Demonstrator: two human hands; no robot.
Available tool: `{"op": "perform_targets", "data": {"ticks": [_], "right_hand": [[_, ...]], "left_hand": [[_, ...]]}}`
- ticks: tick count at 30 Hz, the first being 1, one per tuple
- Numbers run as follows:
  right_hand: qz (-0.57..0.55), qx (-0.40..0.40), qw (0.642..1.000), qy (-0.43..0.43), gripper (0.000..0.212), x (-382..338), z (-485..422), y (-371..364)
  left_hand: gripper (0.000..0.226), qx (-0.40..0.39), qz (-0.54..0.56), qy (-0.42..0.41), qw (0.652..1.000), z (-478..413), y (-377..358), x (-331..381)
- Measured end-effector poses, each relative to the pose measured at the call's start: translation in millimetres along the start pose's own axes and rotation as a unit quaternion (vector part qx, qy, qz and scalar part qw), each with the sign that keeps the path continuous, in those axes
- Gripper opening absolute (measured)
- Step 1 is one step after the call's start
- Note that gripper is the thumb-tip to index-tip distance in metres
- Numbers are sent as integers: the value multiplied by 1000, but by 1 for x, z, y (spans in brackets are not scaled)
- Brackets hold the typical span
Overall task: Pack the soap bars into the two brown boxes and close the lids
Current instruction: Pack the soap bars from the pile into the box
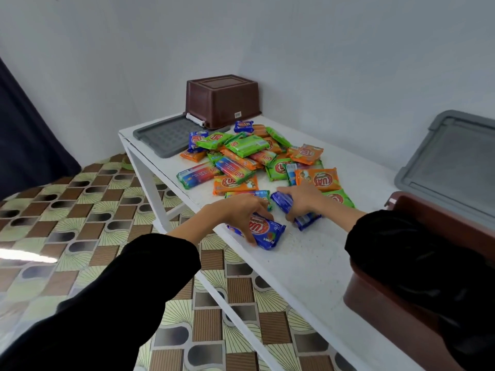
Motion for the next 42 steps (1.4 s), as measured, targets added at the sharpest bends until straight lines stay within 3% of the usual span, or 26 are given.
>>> {"op": "perform_targets", "data": {"ticks": [4, 10, 16, 22, 28, 33, 36, 42], "right_hand": [[-106, 82, 991, -29, 94, 19, 4, 32], [-224, 141, 963, -55, 94, 78, 40, 86], [-206, 180, 958, -84, 91, 142, 131, 122], [-158, 141, 968, -134, 93, 185, 229, 92], [-220, 80, 957, -172, 92, 196, 304, 33], [-227, 45, 953, -197, 87, 192, 325, -18], [-160, -2, 969, -188, 87, 176, 323, -44], [-43, -1, 989, -139, 83, 174, 307, -66]], "left_hand": [[67, 21, 4, 5, 1000, 1, 22, -2], [72, 87, 8, 6, 996, -11, 87, 5], [72, 160, 34, -93, 982, -37, 156, 85], [81, 122, 2, -245, 962, -61, 161, 207], [81, 30, -47, -360, 931, -66, 108, 292], [74, -7, -142, -375, 916, -76, 64, 316], [75, 0, -177, -380, 908, -82, 51, 318], [71, 23, -274, -394, 877, -74, 27, 317]]}}
Point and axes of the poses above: each hand's wrist, its own z-axis away from the middle knuckle, its own y-axis out of the back of the hand, x = y × z, the point moved 8 cm from there along -z, towards the middle knuckle, and after that the axes turned 3 degrees about x, right-handed, at the moved point
